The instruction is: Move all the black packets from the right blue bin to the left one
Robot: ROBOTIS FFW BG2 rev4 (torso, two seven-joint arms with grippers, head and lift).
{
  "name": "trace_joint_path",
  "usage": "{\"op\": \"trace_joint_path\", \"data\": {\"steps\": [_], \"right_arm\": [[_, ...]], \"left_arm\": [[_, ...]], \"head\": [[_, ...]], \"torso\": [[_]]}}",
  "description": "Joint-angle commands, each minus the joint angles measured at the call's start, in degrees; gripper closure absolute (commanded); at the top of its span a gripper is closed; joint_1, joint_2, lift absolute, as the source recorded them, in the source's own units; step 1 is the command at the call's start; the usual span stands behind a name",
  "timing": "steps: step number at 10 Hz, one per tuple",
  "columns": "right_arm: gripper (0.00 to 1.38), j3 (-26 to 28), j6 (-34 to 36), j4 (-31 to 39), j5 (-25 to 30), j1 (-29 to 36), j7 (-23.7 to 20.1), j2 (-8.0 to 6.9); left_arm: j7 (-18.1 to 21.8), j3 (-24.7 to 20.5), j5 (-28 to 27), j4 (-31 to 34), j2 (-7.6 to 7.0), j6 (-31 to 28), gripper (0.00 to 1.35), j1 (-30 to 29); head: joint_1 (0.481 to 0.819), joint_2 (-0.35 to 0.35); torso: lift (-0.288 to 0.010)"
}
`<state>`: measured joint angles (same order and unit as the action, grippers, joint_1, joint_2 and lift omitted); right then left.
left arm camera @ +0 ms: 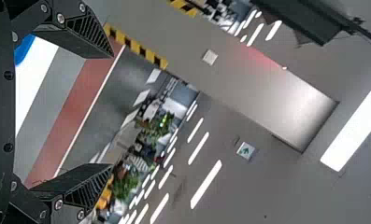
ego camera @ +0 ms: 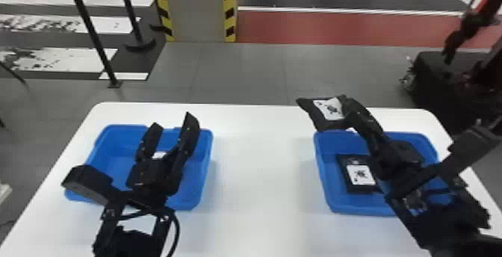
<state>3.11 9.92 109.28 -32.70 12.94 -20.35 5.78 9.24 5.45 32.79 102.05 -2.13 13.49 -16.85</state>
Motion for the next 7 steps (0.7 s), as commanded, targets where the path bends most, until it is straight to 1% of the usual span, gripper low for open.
{"op": "trace_joint_path", "data": {"steps": [1, 2, 3, 4, 5, 6, 7], "right_arm": [[1.22, -2.41, -1.06, -0.09, -1.32, -2.4, -1.27, -0.07], [1.22, -3.82, -1.06, -0.51, -1.67, -3.94, -1.79, -0.07], [1.22, -4.78, -1.2, -1.77, -1.76, -5.21, -2.41, -0.07], [1.22, -5.84, -1.2, -3.18, -2.11, -6.47, -2.67, -0.07], [1.22, -6.89, -1.34, -4.73, -2.19, -7.32, -3.02, -0.07], [1.22, -8.12, -1.34, -5.85, -2.63, -8.02, -3.2, -0.07], [1.22, -9.18, -1.34, -6.41, -3.34, -8.44, -3.46, -0.07]], "left_arm": [[2.37, 2.37, 8.16, 3.77, -0.68, -7.02, 0.21, 0.12], [4.74, 2.9, 11.85, 5.74, -0.68, -11.8, 0.21, 0.54], [5.71, 2.9, 12.47, 8.83, -0.6, -15.74, 0.21, 0.26], [6.06, 3.16, 12.38, 11.5, -0.68, -19.25, 0.21, -0.02], [6.23, 3.6, 12.38, 12.77, -0.77, -20.38, 0.21, -0.02], [6.23, 3.78, 12.38, 14.32, -0.77, -22.91, 0.21, -0.02], [6.23, 3.78, 11.68, 15.58, -0.86, -26.71, 0.21, -0.16]], "head": [[0.695, 0.006], [0.695, -0.006], [0.695, -0.013], [0.68, -0.025], [0.668, -0.034], [0.662, -0.038], [0.661, -0.037]], "torso": [[-0.11], [-0.11], [-0.11], [-0.11], [-0.11], [-0.11], [-0.11]]}}
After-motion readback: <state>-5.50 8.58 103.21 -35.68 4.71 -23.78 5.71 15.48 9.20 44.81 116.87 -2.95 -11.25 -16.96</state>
